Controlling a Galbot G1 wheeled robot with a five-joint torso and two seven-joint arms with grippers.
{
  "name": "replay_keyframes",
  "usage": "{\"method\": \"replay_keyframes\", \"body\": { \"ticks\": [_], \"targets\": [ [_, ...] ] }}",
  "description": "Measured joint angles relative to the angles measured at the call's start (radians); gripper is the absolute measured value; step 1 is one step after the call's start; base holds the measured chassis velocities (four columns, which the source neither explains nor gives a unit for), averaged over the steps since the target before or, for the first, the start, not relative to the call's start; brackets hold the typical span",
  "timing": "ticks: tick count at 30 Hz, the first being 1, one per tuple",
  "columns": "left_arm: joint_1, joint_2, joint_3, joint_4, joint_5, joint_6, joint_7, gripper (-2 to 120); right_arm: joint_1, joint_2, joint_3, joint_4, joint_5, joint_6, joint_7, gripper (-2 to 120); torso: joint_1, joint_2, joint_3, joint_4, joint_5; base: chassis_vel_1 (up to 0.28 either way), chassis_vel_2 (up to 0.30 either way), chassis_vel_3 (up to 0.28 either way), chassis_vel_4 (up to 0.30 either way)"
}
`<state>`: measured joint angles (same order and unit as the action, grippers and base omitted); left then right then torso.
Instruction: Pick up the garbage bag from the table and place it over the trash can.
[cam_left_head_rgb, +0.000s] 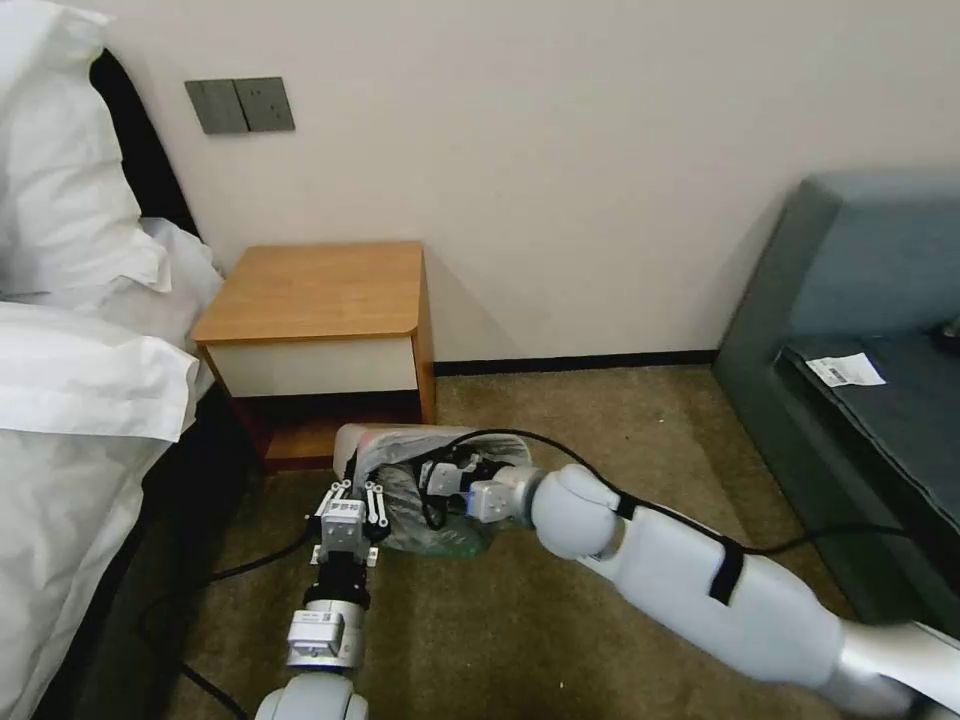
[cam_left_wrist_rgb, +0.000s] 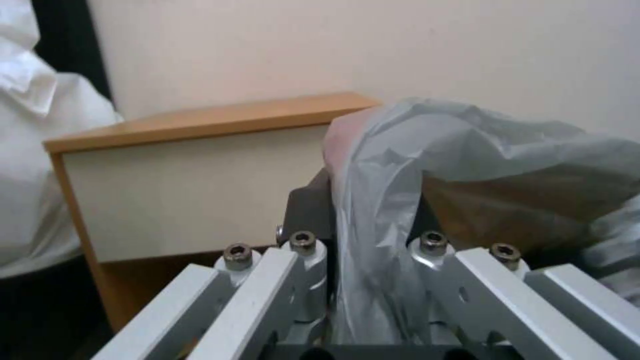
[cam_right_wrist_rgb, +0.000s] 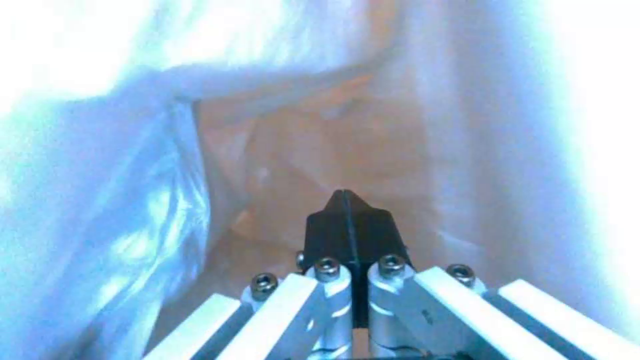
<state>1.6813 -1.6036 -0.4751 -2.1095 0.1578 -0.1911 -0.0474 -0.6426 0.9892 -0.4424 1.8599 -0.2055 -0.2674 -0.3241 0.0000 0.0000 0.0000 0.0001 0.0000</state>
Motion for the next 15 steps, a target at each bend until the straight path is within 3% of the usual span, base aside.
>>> {"method": "replay_keyframes", "body": {
  "ticks": [5, 8, 12, 14, 15],
  "targets": [
    [-0.009, 0.001, -0.015, 0.015, -0.028, 0.010, -0.008, 11, -0.130, -0.070, 0.115, 0.121, 0.003, 0.028, -0.006, 0, 0.000, 0.000, 0.000, -0.0002, 0.0002, 0.000, 0.000, 0.000, 0.000],
    [-0.019, 0.001, -0.014, 0.020, -0.093, 0.038, -0.013, 11, -0.287, -0.139, 0.242, 0.219, 0.012, 0.074, 0.001, 0, 0.000, 0.000, 0.000, -0.0003, 0.0002, 0.000, 0.000, 0.000, 0.000],
    [-0.020, 0.007, -0.009, 0.020, -0.172, 0.080, -0.019, 11, -0.402, -0.149, 0.373, 0.285, 0.041, 0.117, 0.026, 0, 0.000, 0.000, 0.000, -0.0003, 0.0000, 0.000, 0.000, 0.000, 0.000],
    [-0.014, 0.024, 0.001, 0.002, -0.298, 0.172, -0.033, 11, -0.508, -0.106, 0.489, 0.327, 0.078, 0.196, 0.189, 0, 0.000, 0.000, 0.000, -0.0002, 0.0001, 0.000, 0.000, 0.000, 0.000],
    [-0.014, 0.024, 0.001, 0.002, -0.298, 0.172, -0.033, 11, -0.508, -0.106, 0.489, 0.327, 0.078, 0.196, 0.189, 0, 0.000, 0.000, 0.000, -0.0002, 0.0001, 0.000, 0.000, 0.000, 0.000]
  ]
}}
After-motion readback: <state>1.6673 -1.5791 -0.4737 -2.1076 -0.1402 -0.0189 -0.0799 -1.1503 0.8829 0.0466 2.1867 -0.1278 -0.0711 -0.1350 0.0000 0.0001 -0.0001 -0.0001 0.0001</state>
